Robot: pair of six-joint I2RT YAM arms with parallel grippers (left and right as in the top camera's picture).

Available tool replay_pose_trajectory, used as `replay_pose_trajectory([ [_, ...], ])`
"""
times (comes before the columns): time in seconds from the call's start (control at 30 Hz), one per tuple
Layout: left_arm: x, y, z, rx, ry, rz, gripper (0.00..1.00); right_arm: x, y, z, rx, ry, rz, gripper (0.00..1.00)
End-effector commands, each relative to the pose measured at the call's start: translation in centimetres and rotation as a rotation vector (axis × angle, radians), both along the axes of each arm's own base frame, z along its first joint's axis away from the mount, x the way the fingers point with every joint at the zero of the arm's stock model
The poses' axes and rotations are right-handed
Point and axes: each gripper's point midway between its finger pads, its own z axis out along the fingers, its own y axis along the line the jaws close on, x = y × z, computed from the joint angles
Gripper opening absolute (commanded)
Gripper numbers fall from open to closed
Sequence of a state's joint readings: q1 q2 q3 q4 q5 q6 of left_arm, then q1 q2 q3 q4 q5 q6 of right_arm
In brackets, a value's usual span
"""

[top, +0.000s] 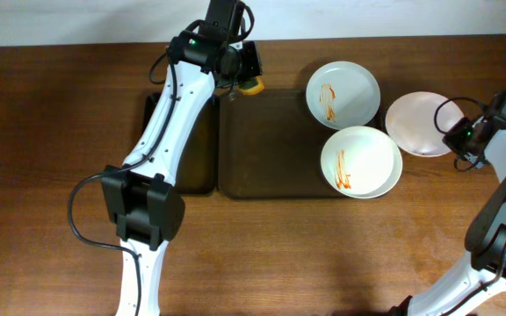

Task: Clean dirty plates on tray and stack at the side
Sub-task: 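Lift the cleaned plate with the right gripper and set it at the right side, then grasp the next sauce-smeared plate rim with the right gripper, pull onto tray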

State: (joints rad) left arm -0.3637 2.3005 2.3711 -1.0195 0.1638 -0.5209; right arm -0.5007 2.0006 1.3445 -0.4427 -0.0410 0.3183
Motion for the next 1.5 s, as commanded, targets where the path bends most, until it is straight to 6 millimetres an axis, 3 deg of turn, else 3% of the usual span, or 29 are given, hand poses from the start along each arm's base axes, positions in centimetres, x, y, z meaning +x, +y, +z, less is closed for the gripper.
replay_pose_trajectory([
  [0.0,0.2,0.3,0.2,0.003,-0.009,0.009,0.0,-0.4,-1.8,0.5,-0.035,0.008,-0.039,0.34],
  [0.03,0.2,0.3,0.2,0.004,-0.009,0.009,0.0,-0.5,-1.4,1.0,-0.038,0.03,0.021,0.75],
  [0.07,0.2,0.3,0.2,0.011,-0.015,-0.003,0.0,-0.5,-1.2,1.4,-0.029,0.04,0.025,0.8],
  [0.13,0.3,0.4,0.2,0.017,-0.02,-0.007,0.0,0.3,0.2,4.5,0.017,0.03,0.097,0.81],
  [0.23,0.5,0.3,0.3,0.016,-0.031,-0.004,0.0,0.7,6.7,9.3,0.173,0.021,0.319,0.77],
  [0.27,0.6,0.5,0.3,0.022,-0.032,0.001,0.0,0.4,8.0,9.3,0.185,0.049,0.354,0.77],
  [0.33,0.4,0.7,0.2,0.049,-0.037,-0.025,0.0,-0.6,12.8,7.9,0.198,0.146,0.536,0.73],
  [0.37,0.2,0.9,0.0,0.061,-0.031,-0.036,0.0,-1.0,14.3,6.9,0.173,0.185,0.603,0.71],
  [0.47,-0.1,1.4,-0.4,0.069,-0.006,-0.03,0.0,-2.0,15.8,3.8,0.099,0.277,0.642,0.66],
  [0.57,-0.1,1.8,-0.5,0.072,0.001,-0.023,0.0,-3.6,15.5,1.7,0.067,0.345,0.636,0.56],
  [0.7,-0.1,1.8,-0.5,0.071,0.001,-0.023,0.0,-4.4,15.4,0.3,0.066,0.367,0.633,0.5],
  [0.8,-0.1,1.8,-0.5,0.071,0.002,-0.024,0.0,-4.5,16.2,0.1,0.068,0.374,0.649,0.33],
  [0.83,-0.2,1.8,-0.6,0.073,0.007,-0.024,0.0,-4.7,16.7,0.1,0.071,0.381,0.655,0.18],
  [0.93,-0.7,2.1,-0.9,0.082,0.031,-0.023,0.0,-5.5,20.1,0.2,0.11,0.42,0.679,0.04],
  [1.1,-1.4,2.2,-1.3,0.092,0.063,-0.025,0.0,-4.8,27.0,0.5,0.146,0.386,0.645,0.04],
  [1.17,-1.5,2.3,-1.4,0.094,0.069,-0.025,0.0,-3.8,28.4,0.6,0.102,0.346,0.682,0.06],
  [1.23,-1.6,2.4,-1.5,0.097,0.076,-0.026,0.0,-3.6,29.0,0.6,0.08,0.334,0.748,0.14],
  [1.3,-1.6,2.4,-1.5,0.097,0.076,-0.025,0.0,-4.0,28.2,0.5,0.047,0.365,0.734,0.23],
  [1.33,-1.6,2.4,-1.5,0.097,0.076,-0.025,0.0,-4.4,26.6,0.4,-0.013,0.405,0.706,0.31],
  [1.47,-0.9,2.1,-1.0,0.075,0.045,-0.009,0.0,-5.0,22.2,0.4,-0.05,0.458,0.652,0.33],
])
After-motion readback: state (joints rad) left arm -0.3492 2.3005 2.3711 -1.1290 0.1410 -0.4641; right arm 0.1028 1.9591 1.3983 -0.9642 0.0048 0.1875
